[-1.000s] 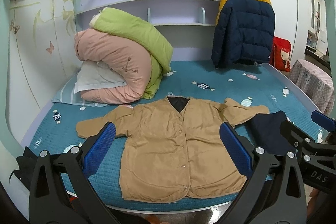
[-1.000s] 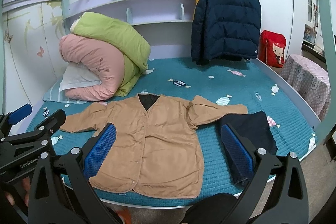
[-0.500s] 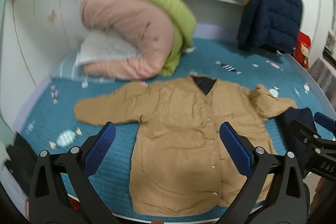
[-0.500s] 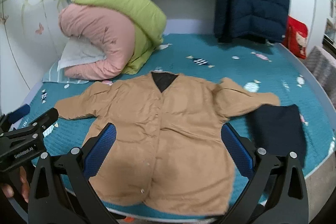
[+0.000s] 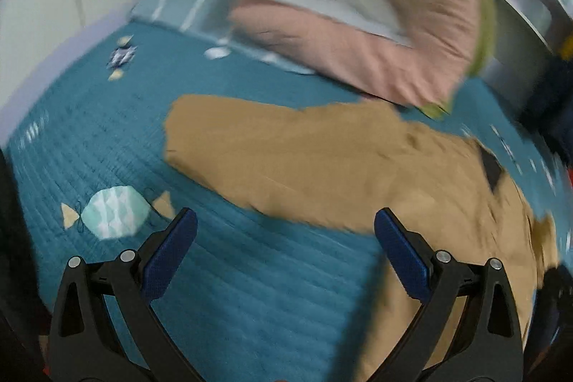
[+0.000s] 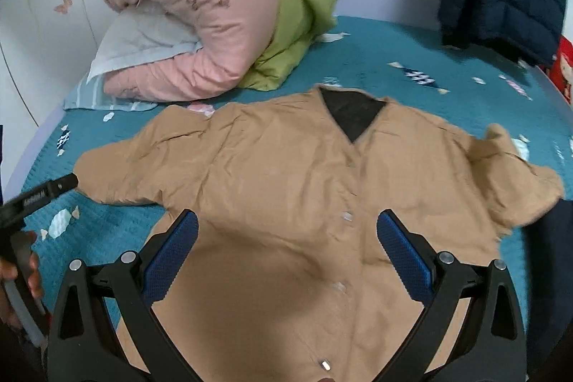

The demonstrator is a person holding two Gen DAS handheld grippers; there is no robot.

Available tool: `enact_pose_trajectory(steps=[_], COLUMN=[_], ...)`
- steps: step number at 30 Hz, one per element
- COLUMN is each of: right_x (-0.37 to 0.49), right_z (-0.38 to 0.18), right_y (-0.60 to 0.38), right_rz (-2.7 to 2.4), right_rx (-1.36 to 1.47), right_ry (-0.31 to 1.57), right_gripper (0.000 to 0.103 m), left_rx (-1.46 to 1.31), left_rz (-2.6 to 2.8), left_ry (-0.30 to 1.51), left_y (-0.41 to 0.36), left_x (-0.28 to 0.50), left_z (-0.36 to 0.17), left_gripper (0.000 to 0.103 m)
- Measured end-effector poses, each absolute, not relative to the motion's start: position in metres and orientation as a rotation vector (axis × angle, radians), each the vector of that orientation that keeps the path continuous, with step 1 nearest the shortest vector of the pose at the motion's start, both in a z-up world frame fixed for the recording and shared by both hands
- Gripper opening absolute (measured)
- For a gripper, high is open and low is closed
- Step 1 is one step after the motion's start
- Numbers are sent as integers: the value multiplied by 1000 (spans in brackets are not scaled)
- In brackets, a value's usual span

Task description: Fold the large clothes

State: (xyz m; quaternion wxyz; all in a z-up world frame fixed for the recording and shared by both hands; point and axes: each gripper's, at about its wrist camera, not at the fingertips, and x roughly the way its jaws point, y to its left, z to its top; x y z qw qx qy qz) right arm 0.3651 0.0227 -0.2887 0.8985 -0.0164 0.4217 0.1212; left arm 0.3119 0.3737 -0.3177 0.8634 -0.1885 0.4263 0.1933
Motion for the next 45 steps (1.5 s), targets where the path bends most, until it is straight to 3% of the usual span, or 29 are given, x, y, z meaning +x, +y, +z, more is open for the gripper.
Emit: enact_pose_trajectory(steps=[12,21,22,23,24,28,30,31,35,37,39,41,45], right_x=[427,441,443,445,446,450,452,452,457,461,465,467,472], right_z=[-347,-366,-369,-370,-372,-377,-378,-378,-381,-385,-390,-391,-391], right_y=[93,110,111,111,111,113,115,115,116,117,119,122,131], right_rz=[298,308,309,312,316,324,331,329,342,352,390,423,484], right_rx=[-33,-38,-32,-23,-15,7,19,22,57,77,111,130,193], right_ry=[914,922,926,928,931,932,936,934,962,983,1008,1009,1007], right_gripper=[96,96,96,96,96,96,95,93,61,39,8,1,0], left_rx=[-501,-614,-622,-626,-625,-603,-596,-600,-565,-537,-505,-486,-464], left_rz=[554,520,501,491,487,502,471,455,435,420,394,379,313], left_ry=[933,884,868,866,889,890,860,843,768,726,680,645,555], left_y=[480,506,504,504,504,503,502,502,496,489,479,472,454], left_x=[336,345,345,347,351,353,350,349,347,346,343,339,330], left_z=[-389,-406,-404,-404,-405,-406,-403,-400,-376,-359,-339,-324,-290], left_gripper=[99,97,94,72,56,43,20,19,15,15,15,15,15])
